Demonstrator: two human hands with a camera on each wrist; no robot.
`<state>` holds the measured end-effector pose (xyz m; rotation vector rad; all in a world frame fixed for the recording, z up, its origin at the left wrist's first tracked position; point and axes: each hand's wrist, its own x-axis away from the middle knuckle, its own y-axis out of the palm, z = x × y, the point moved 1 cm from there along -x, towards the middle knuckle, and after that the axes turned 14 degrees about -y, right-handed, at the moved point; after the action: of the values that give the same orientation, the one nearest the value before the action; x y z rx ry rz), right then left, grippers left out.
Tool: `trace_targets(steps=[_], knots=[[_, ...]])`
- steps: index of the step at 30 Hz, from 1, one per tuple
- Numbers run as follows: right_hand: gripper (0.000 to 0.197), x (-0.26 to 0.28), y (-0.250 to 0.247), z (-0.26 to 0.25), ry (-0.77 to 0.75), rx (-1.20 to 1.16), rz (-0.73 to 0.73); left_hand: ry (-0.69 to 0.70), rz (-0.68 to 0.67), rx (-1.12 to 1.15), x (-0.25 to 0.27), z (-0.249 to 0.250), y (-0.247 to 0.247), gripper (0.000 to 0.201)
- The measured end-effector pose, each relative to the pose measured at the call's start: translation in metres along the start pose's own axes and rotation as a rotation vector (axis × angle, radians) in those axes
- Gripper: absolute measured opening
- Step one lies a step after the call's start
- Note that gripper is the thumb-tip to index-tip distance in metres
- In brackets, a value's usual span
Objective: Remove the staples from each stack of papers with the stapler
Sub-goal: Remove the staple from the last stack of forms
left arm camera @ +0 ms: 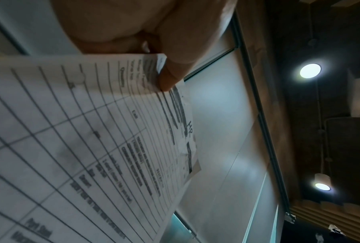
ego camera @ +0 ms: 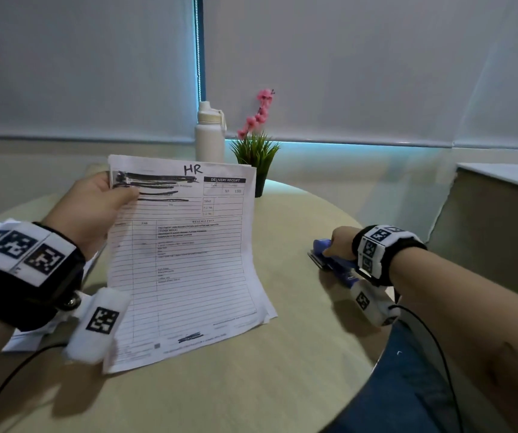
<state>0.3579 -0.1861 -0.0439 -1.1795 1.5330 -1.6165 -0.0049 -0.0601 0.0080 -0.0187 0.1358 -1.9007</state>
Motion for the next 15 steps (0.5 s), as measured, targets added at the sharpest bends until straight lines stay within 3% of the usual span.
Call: trace_targets(steps=[3,5,6,8,10,13,15], knots=[[0.029,0.012,-0.009,-0.006,0.006,-0.036,0.02,-0.002,-0.009,0.013,0.001,-0.002,0.001,0.024],[0.013,0.022,-0.021,-0.009,-0.06,-0.147,0.142,0.004,-0.023,0.03,0.004,-0.002,0.005,0.024],[0.01,0.028,-0.028,-0.011,-0.087,-0.307,0.254,0.006,-0.035,0.034,0.005,-0.002,0.008,0.024],[0.015,0.045,-0.045,-0.024,-0.163,-0.866,0.475,0.01,-0.061,0.018,0.01,-0.001,0.016,0.022],[0.017,0.065,-0.064,-0.047,-0.333,-1.318,0.588,0.035,-0.079,-0.024,0.016,0.002,0.026,0.023],[0.014,0.09,-0.093,-0.091,-0.564,-1.624,0.698,0.056,-0.113,-0.075,0.024,0.006,0.041,0.024],[0.01,0.098,-0.105,-0.116,-0.587,-1.709,0.82,0.055,-0.141,-0.088,0.031,0.009,0.048,0.021]])
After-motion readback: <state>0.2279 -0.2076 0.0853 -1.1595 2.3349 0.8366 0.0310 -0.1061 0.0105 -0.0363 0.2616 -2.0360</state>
